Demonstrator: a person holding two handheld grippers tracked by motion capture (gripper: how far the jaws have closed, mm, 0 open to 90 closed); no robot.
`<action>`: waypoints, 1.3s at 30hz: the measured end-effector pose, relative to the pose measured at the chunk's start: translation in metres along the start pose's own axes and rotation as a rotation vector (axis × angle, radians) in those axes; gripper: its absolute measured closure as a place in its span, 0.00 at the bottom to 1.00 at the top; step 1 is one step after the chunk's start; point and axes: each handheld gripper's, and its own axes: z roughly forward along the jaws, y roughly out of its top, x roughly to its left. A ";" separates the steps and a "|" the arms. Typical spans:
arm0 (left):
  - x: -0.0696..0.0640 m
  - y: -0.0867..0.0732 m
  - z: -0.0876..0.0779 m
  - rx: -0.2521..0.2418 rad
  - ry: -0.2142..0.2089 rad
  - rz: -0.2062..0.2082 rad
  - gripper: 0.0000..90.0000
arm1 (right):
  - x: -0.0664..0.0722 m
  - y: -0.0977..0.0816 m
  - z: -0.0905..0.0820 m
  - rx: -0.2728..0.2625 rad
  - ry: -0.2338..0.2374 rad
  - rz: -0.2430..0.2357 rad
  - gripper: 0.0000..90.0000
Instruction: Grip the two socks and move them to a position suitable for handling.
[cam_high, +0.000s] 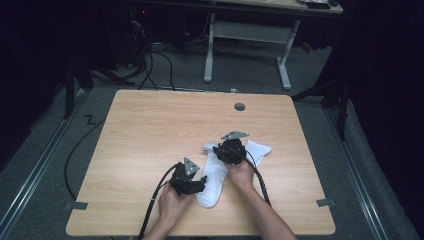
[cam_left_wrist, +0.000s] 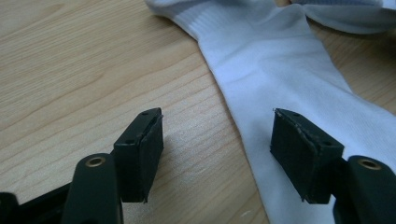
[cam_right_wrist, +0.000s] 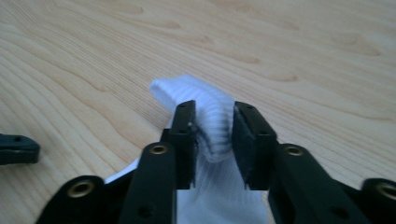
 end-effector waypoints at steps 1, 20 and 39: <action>0.000 0.000 0.000 0.000 0.002 -0.002 0.38 | 0.000 0.000 0.002 0.000 -0.008 -0.001 0.72; -0.001 0.000 0.000 0.000 0.011 -0.012 0.39 | 0.027 -0.042 -0.052 -0.029 0.048 -0.024 0.71; -0.012 -0.007 -0.020 0.016 -0.063 0.042 0.40 | 0.033 -0.051 -0.036 -0.021 0.015 -0.077 0.64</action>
